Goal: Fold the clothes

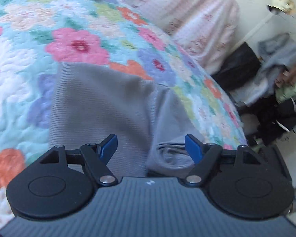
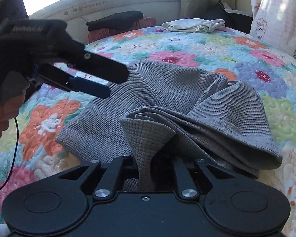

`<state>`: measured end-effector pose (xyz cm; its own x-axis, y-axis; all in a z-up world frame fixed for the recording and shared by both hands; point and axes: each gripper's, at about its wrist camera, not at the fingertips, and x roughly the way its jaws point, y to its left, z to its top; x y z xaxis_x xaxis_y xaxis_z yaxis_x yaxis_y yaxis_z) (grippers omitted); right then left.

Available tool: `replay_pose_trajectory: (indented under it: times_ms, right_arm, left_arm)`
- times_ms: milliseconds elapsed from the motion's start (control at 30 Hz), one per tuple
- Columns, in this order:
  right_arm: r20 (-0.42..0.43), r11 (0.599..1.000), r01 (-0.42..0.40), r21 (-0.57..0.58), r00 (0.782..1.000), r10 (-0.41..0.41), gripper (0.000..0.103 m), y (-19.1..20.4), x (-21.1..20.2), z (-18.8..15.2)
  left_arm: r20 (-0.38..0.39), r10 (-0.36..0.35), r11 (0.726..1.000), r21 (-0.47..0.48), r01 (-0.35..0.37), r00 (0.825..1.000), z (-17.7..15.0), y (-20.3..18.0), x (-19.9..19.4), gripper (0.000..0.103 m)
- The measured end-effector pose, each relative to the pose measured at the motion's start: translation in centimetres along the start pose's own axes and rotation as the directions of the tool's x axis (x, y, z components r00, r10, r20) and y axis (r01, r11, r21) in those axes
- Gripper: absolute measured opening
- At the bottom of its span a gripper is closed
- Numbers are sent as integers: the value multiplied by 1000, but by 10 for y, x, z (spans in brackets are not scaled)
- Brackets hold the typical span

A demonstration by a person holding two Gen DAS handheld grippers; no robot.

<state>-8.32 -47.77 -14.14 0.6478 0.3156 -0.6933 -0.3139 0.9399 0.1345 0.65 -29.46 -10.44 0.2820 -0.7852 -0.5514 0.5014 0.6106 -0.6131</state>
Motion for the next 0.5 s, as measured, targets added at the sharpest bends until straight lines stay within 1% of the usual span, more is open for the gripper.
replay_pose_trajectory:
  times_ms: [67,100,133,167,200,233,267,300,333,367,433,500]
  right_arm:
    - [0,1000,5,-2,1000,-5,15,3,2,-1]
    - [5,1000,-6,6,1000,6,16,2,1,-2]
    - [11,1000,-18,15,1000,18,19,1,0,-3]
    - [17,999,-30,23,999,30,25,0,-1,-4]
    - [20,997,-70,30,997,70,31,0,-4,-7]
    - [23,993,-110,37,994,110,42,0,-7,-11]
    - [25,989,-144,45,989,143,48,0,-12,-15]
    - [29,985,-163,60,986,162,48,-2,-17,-18]
    - [33,980,-183,75,983,181,48,-4,-23,-21]
    - [42,975,-196,107,980,193,48,-10,-30,-24]
    - [69,956,-212,205,977,202,49,-28,-42,-28]
    - [98,920,-212,329,977,190,52,-50,-52,-35]
  left_arm:
    - [-90,-52,997,59,57,995,-6,-8,19,80]
    - [-131,-47,996,64,56,990,-10,-9,28,80]
    - [-150,-31,997,61,40,988,-14,-9,35,80]
    - [-154,-12,998,52,20,988,-17,-7,41,80]
    - [-155,9,999,52,-1,988,-20,-6,45,76]
    - [-151,33,998,63,-23,988,-22,-6,45,73]
    - [-147,56,996,75,-45,988,-24,-6,46,51]
    - [-142,79,994,86,-67,987,-26,-6,46,22]
    - [-136,97,992,99,-84,986,-27,-6,46,18]
    - [-127,108,989,114,-93,986,-28,-6,43,18]
    - [-111,123,984,144,-107,986,-29,-7,39,17]
    - [-100,117,980,173,-98,988,-31,-8,36,17]
